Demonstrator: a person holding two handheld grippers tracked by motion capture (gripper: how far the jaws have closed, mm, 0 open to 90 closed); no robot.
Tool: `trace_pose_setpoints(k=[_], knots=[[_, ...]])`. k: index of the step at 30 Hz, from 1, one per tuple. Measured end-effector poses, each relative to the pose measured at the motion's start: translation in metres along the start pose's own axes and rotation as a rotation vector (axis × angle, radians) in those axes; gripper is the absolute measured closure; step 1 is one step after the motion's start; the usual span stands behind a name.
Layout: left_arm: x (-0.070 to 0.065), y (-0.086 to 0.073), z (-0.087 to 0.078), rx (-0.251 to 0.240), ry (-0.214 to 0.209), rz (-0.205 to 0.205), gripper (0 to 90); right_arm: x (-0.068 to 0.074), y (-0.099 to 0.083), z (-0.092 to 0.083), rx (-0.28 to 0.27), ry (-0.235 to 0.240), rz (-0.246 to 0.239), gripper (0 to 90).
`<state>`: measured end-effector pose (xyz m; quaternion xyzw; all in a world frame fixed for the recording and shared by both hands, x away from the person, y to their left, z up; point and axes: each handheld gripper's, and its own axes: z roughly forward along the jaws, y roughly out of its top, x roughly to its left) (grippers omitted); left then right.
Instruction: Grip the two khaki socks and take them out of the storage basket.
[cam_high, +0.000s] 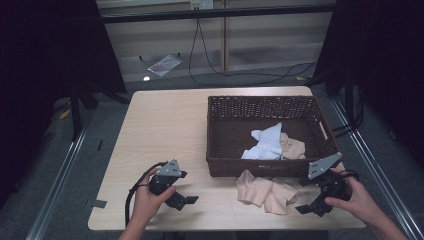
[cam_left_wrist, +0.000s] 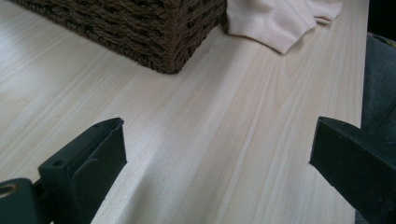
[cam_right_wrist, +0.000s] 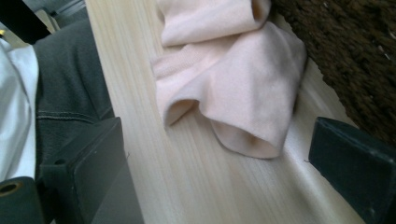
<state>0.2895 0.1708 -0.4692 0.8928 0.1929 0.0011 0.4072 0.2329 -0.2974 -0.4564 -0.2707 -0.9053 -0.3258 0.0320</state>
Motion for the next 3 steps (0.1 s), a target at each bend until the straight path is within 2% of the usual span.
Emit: trace_pose_setpoints(k=[3], knots=[[0.0002,0.0002,0.0001,0.002,0.000,0.001,3.3,0.0015,0.0004,0.0007,-0.029,0.018,0.015,4.6]])
